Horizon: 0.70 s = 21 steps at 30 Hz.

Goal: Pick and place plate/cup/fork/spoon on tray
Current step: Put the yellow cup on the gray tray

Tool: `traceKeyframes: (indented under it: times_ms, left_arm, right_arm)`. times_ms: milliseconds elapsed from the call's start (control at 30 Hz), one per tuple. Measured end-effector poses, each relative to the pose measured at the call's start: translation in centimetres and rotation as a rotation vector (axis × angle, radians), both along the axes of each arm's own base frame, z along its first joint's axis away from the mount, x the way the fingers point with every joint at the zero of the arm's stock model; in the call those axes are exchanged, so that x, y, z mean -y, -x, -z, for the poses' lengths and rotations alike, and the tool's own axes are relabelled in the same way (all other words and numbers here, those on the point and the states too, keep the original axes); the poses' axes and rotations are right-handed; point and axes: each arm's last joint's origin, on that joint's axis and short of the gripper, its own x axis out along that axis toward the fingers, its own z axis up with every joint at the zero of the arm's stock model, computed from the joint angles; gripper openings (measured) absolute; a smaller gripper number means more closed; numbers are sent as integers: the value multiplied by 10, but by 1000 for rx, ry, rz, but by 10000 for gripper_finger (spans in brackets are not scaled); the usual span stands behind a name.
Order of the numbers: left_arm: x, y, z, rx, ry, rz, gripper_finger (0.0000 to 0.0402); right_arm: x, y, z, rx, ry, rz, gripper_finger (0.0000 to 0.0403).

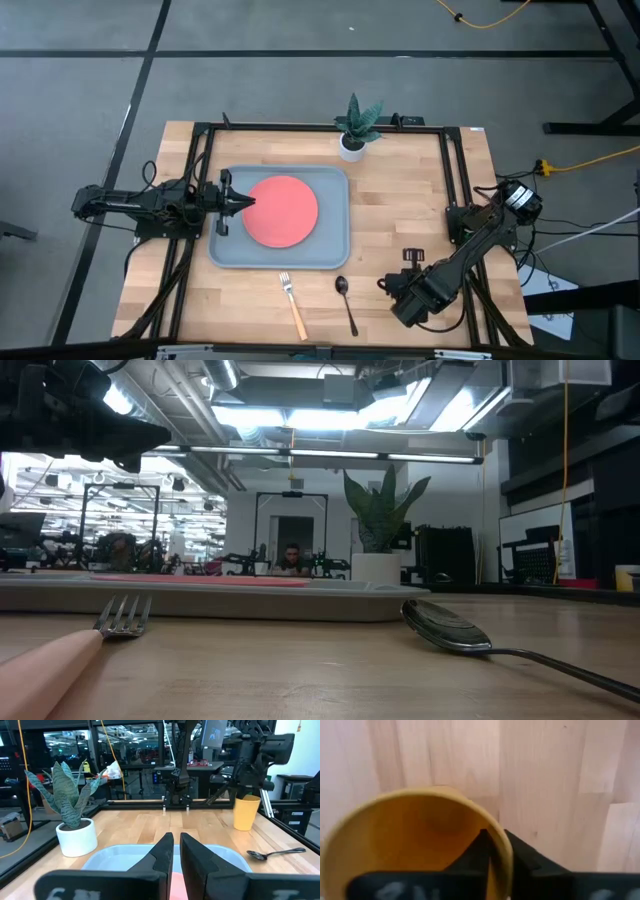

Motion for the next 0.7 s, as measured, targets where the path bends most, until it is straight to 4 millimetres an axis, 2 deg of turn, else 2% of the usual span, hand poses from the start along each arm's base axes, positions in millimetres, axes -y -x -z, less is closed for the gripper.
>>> traceKeyframes:
  times_ms: [67,200,333,533,600,700]
  left_arm:
    - [0,0,0,0,0,0,27]
    - [0,0,0,0,0,0,27]
    - [0,0,0,1,0,0,27]
    - [0,0,0,0,0,0,28]
    - [0,0,0,2,11,1,27]
    - [0,0,0,2,24,2,27]
  right_arm:
    - [0,-1,-3,10,-4,-43,12]
    - [5,-10,-11,-9,14,-137,6]
    - [13,-29,-35,73,101,-281,5]
    - [42,-62,-66,193,377,-458,3]
    - [58,-74,-77,245,555,-434,2]
    - [87,-95,-93,335,767,-302,2]
